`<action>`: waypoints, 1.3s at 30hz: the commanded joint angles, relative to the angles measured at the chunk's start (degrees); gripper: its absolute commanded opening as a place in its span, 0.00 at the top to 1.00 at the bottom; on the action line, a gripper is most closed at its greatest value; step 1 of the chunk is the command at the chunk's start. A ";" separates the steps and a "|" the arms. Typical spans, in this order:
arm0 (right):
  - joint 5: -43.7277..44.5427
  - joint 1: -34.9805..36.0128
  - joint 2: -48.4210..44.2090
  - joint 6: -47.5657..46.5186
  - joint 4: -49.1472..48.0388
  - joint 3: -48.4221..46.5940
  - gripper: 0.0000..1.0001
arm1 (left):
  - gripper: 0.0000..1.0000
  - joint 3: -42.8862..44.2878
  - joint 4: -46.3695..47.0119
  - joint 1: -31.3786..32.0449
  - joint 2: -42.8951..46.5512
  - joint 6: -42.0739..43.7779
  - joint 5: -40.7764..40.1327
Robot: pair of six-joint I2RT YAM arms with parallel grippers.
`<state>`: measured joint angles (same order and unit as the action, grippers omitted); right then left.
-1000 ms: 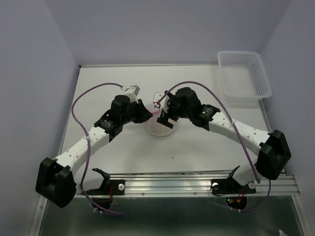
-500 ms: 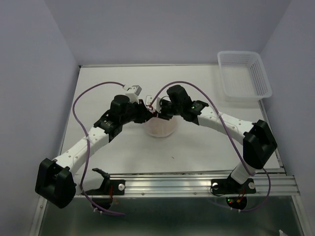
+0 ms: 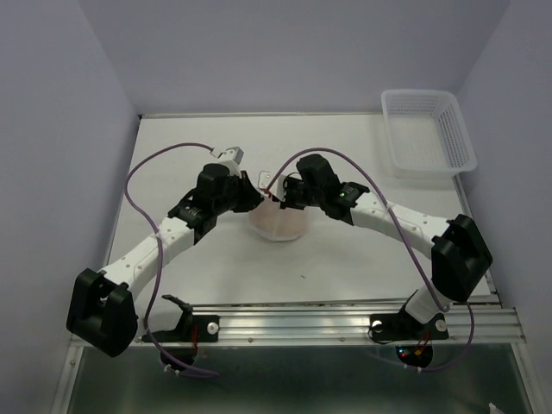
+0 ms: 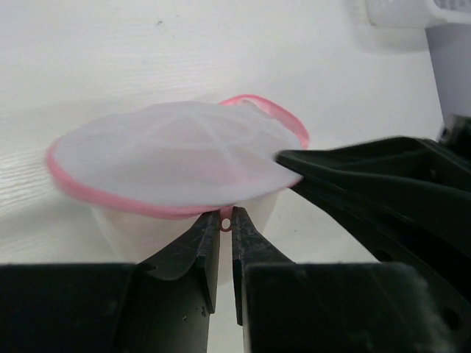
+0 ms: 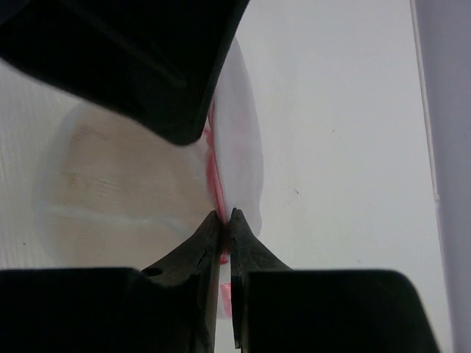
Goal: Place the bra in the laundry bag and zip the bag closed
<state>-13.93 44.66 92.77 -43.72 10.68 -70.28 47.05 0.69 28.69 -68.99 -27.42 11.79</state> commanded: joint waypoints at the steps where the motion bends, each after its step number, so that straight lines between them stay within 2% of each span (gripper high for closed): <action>1: 3.65 -0.10 -7.42 -0.05 -4.87 4.00 0.96 | 1.00 0.51 -0.60 -5.12 0.08 -3.16 -6.61; 5: 4.79 -0.10 -11.63 1.18 -6.72 7.52 0.97 | 1.00 -2.83 0.98 -10.04 0.17 -3.69 -5.11; 11: 5.58 -0.10 -16.48 4.08 -8.65 12.44 0.97 | 1.00 -5.03 3.18 -12.52 -1.41 -3.08 -6.43; 15: 6.64 -0.10 -18.85 6.89 -10.06 15.79 0.90 | 1.00 -3.89 5.46 -12.69 -1.68 -3.34 -1.70; 17: 6.64 -0.10 -18.77 7.95 -10.06 15.70 0.70 | 1.00 -3.63 6.25 -12.52 -0.97 -3.34 0.15; 19: 5.68 -0.10 -18.42 9.44 -10.06 15.35 0.25 | 1.00 -3.02 6.43 -11.99 0.87 -2.99 1.56; 25: -0.20 -0.10 -14.74 13.48 -8.05 9.57 0.02 | 1.00 -1.96 5.73 -6.64 5.62 -4.56 1.22; 30: -6.53 0.50 -11.48 16.29 -6.28 3.67 0.00 | 1.00 -1.35 4.07 -2.33 8.25 -6.67 -1.67; 32: -5.93 1.38 -10.07 18.23 -6.20 1.74 0.00 | 1.00 -0.82 2.48 -1.97 8.70 -7.65 -3.17; 35: 0.81 3.84 -7.61 23.05 -5.84 -1.69 0.00 | 1.00 -0.90 0.63 -1.71 10.01 -10.45 -4.84; 36: 6.41 5.07 -6.65 26.20 -5.32 -3.18 0.00 | 1.00 -0.99 -0.15 -1.62 10.54 -12.72 -5.72; 39: 12.16 6.39 -6.55 29.30 -4.09 -3.55 0.00 | 1.00 -0.99 -2.70 -1.27 10.89 -16.07 -9.49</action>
<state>-10.63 49.04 86.21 -21.19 5.72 -71.07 43.66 0.12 26.85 -60.45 -38.11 8.03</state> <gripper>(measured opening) 0.995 0.130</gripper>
